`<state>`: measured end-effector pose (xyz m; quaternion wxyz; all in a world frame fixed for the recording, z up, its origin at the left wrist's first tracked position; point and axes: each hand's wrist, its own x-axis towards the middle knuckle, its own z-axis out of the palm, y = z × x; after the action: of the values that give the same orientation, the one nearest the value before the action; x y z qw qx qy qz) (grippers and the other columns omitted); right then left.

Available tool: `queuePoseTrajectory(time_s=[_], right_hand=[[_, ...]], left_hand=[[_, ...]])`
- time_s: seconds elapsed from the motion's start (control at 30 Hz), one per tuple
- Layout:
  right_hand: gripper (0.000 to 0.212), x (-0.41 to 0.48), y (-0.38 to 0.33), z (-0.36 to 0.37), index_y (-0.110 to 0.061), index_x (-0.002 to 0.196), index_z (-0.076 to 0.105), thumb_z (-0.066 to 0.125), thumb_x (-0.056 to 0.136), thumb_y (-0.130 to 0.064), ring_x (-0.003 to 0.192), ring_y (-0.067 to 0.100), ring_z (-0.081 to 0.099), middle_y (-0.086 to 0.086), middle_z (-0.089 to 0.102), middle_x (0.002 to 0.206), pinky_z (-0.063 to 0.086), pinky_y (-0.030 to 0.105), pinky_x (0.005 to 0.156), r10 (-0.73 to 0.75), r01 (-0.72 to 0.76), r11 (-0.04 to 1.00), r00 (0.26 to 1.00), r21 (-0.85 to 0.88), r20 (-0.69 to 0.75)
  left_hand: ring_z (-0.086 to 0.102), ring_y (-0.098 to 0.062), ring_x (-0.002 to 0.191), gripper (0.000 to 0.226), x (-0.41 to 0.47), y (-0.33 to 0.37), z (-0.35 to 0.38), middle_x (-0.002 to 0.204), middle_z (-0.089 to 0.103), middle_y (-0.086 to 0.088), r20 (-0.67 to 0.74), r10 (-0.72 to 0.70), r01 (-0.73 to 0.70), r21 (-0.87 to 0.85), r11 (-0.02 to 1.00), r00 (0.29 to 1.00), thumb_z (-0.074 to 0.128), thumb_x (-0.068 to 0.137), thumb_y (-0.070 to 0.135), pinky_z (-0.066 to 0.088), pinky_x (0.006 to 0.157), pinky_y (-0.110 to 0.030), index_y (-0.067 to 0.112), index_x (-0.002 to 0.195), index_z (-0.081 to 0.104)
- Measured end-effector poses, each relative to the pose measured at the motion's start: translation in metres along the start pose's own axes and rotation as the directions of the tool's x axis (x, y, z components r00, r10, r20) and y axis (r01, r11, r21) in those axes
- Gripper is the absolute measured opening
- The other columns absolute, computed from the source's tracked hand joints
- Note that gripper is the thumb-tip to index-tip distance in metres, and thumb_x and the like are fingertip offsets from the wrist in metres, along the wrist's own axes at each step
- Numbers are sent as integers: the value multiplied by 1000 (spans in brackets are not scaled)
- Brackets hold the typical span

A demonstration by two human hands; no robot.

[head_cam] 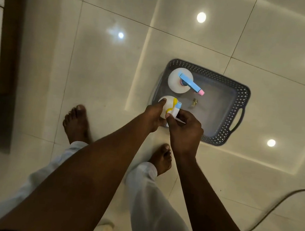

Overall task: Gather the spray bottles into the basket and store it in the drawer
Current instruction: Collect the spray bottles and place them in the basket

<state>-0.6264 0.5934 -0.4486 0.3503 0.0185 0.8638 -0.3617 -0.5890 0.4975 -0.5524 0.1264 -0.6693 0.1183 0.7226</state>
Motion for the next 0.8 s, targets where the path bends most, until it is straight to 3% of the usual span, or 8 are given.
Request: queuePoseTrajectory(time_s=[0.3, 0.37, 0.43, 0.5, 0.57, 0.63, 0.73, 0.8], right_hand=[[45, -14, -20, -5, -14, 134, 69, 79, 94, -31, 107, 6, 69, -5, 74, 126, 46, -3, 76, 66, -65, 996, 998, -59, 13], [41, -32, -34, -12, -15, 132, 70, 76, 96, -33, 104, 6, 66, -4, 74, 124, 49, 4, 82, 77, -80, 995, 996, -64, -41], [34, -55, -51, -20, -15, 128, 72, 71, 100, -34, 101, 7, 67, 0, 77, 122, 53, 19, 91, 67, -77, 993, 992, -95, -103], [27, -82, -73, -24, -16, 121, 75, 67, 102, -34, 96, 6, 68, -2, 78, 113, 50, 12, 88, 28, -42, 993, 992, -113, -121], [21, -109, -101, -25, -18, 114, 77, 67, 101, -31, 91, 5, 70, -8, 76, 101, 42, -2, 79, -9, 1, 996, 995, -92, -96], [17, -139, -134, -16, -20, 110, 78, 68, 100, -29, 93, 5, 71, -12, 75, 98, 44, -2, 80, -41, 40, 998, 999, -45, -30], [15, -180, -184, 5, -35, 106, 77, 67, 98, -43, 101, 4, 72, -17, 78, 102, 56, 30, 96, -43, 43, 999, 995, -2, 94], [12, -207, -219, 22, -34, 103, 76, 67, 98, -40, 100, 9, 73, -14, 79, 101, 58, 45, 97, -85, 77, 996, 978, 48, 192]], left_hand=[[60, -38, 138, 57, -32, -6, -11, 150, 57, -27, -28, -32, 29, -84, 996, 999, 61, 106, 35, 50, 117, -48, 6, 154, 49], [63, -33, 127, 44, -58, -7, -24, 144, 61, -25, -80, 19, -23, -45, 999, 997, 63, 104, 31, 54, 110, -41, 6, 140, 60], [66, -28, 101, 18, -90, -4, -43, 119, 67, -18, -136, 76, -70, 44, 997, 988, 66, 102, 27, 57, 93, -38, 11, 109, 69], [63, -24, 81, 17, -132, 4, -68, 99, 66, -11, -174, 148, -123, 149, 981, 974, 67, 100, 25, 54, 78, -35, 16, 86, 67], [64, -24, 83, 18, -177, 16, -95, 97, 70, -9, -182, 245, -202, 224, 953, 952, 67, 99, 26, 51, 77, -36, 17, 84, 69], [67, -25, 90, 14, -232, 30, -130, 104, 76, -13, -186, 367, -311, 275, 910, 911, 68, 96, 31, 53, 84, -38, 23, 85, 72], [75, -33, 101, 16, -311, 56, -184, 108, 80, -13, -223, 515, -411, 384, 827, 828, 65, 87, 39, 58, 97, -41, 29, 83, 76], [75, -29, 109, 19, -363, 71, -223, 109, 80, -5, -264, 570, -451, 397, 799, 778, 65, 88, 41, 60, 101, -42, 29, 93, 78]])
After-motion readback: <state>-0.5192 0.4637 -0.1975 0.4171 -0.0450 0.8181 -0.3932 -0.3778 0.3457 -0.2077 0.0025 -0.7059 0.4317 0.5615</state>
